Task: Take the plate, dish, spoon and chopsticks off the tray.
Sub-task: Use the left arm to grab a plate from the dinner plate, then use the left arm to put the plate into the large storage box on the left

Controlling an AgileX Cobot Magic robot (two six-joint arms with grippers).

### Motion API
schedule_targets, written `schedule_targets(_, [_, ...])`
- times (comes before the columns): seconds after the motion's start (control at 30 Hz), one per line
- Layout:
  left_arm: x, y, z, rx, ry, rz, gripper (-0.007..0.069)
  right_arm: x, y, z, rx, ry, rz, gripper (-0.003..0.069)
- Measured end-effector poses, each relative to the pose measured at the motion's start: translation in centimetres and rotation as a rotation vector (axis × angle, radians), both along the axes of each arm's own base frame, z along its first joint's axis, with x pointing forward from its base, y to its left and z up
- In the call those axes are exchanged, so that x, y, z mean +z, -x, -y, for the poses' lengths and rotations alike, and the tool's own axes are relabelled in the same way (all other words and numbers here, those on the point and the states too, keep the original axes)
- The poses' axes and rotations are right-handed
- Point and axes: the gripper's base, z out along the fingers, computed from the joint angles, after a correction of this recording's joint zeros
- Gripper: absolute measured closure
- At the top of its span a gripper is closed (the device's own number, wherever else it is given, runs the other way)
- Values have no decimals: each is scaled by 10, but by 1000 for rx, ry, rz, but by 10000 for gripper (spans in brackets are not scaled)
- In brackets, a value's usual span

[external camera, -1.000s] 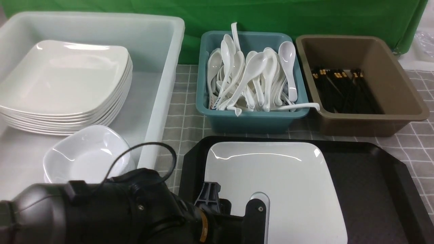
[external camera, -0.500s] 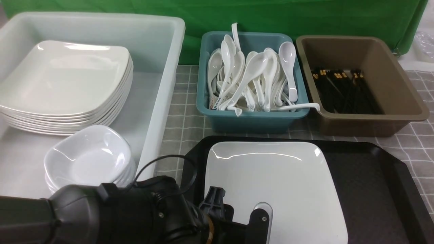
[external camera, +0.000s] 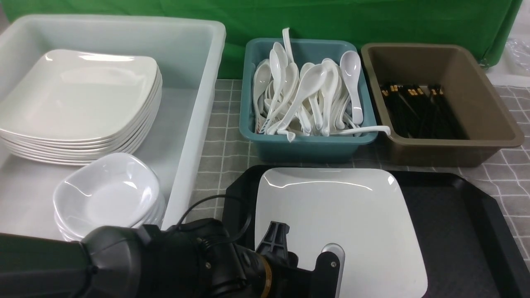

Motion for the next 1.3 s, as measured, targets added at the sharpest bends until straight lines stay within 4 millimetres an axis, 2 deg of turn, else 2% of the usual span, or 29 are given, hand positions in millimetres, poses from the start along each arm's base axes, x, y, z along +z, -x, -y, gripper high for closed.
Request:
schedule_targets(0.07, [-1,0,0,10,-1,-10,340,0,0,0,0,0,0,461])
schedule_targets(0.17, [-1,1,-1,16,-8,-21,438,0,0,0,0,0,0,461])
schedule_targets(0.3, [2,3,-1,7,-7,-16,448,0,0,0,0,0,0,461])
schedule_targets(0.43, [13,15,-3,6,-24,-31,453,0,0,0,2,-3,-3,461])
schedule_targets(0.5, [33,30,-4,4,-9,-35,492,0,0,-1,4,-7,-3,461])
schedule_targets(0.53, [34,32,-4,4,-5,-34,502,0,0,-1,5,-8,-3,461])
schedule_targets(0.57, [54,43,-6,-7,33,-18,551,1,0,-1,7,-15,-1,461])
schedule_targets(0.63, [70,52,-10,-11,71,-7,573,2,0,-2,10,-25,8,461])
schedule_targets(0.73, [86,59,-15,-4,112,0,587,3,0,-3,12,-35,17,461])
schedule_targets(0.9, [120,71,-35,18,212,28,601,4,-4,0,-38,-31,47,461])
schedule_targets(1.0, [129,75,-43,23,245,34,599,5,-7,2,-77,-35,59,468])
schedule_targets(1.07, [138,78,-49,26,275,42,599,6,-9,4,-109,-40,67,491])
schedule_targets(1.27, [166,88,-64,13,389,66,599,7,-11,7,-161,-52,77,626])
schedule_targets(1.3, [168,88,-64,13,395,68,599,7,-11,7,-162,-51,78,627])
